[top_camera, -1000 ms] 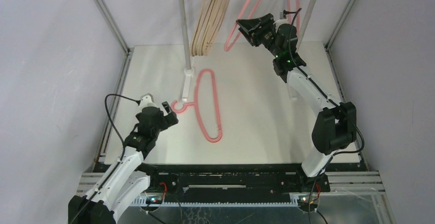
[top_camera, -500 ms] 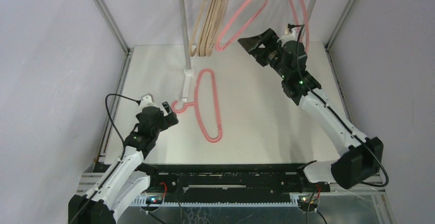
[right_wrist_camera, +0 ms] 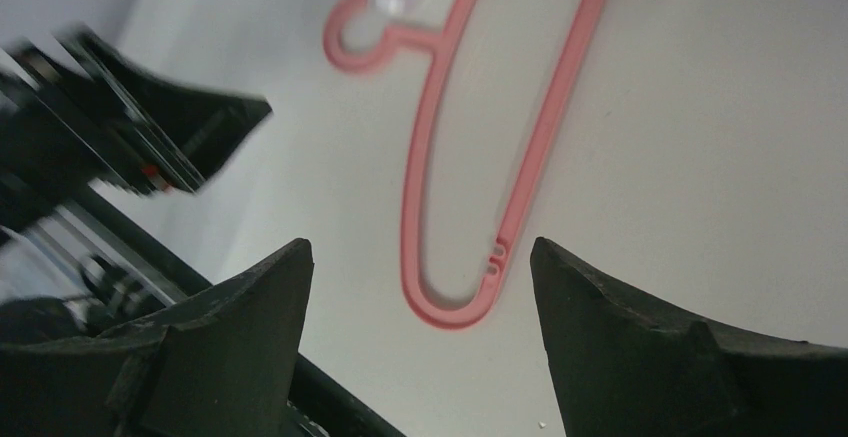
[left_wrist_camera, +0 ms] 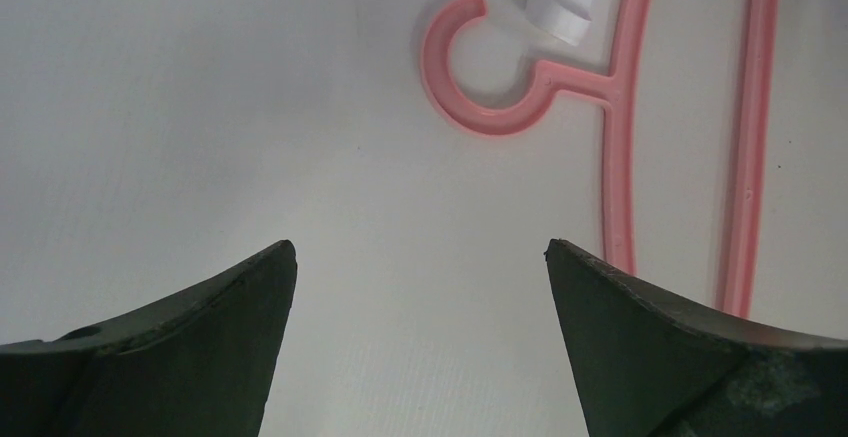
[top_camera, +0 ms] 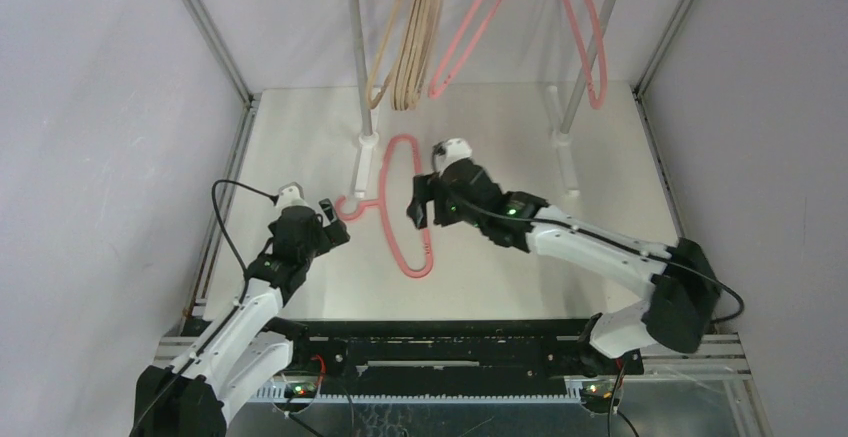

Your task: Organize the hangers

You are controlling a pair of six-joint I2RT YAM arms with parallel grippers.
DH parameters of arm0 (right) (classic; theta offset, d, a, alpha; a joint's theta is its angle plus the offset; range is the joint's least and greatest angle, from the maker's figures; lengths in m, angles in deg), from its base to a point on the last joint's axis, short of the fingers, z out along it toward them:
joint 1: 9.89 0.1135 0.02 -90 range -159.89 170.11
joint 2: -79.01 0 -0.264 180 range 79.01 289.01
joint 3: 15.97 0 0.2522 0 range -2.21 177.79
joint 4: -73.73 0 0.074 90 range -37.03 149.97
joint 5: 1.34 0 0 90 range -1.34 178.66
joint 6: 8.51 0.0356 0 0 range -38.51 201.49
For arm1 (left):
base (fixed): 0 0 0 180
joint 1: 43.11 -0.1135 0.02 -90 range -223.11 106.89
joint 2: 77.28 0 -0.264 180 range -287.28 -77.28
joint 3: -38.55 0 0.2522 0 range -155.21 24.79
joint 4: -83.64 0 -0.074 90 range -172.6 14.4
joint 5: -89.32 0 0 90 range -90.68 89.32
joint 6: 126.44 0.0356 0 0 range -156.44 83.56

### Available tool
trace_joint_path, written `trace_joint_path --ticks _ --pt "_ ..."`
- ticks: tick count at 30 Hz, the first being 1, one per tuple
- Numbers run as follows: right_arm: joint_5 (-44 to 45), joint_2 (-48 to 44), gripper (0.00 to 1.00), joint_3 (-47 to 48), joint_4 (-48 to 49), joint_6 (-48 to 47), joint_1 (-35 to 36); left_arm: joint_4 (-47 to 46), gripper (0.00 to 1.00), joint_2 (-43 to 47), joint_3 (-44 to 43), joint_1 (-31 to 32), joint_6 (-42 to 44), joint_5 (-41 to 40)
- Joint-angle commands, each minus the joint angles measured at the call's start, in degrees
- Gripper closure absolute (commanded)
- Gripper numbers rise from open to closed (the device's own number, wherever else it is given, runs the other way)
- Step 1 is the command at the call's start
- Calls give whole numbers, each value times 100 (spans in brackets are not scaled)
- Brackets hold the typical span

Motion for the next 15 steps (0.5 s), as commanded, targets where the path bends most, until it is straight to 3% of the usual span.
trace_joint_path --ticks 1,6,15 --pt "-22 688 15 0 179 -358 293 -348 1 -28 87 -30 -107 127" --pt "-307 1762 16 424 258 -365 576 -410 0 190 327 -33 -146 110" --pt "68 3150 18 1551 -221 -471 1092 -444 1 349 435 -32 -138 117"
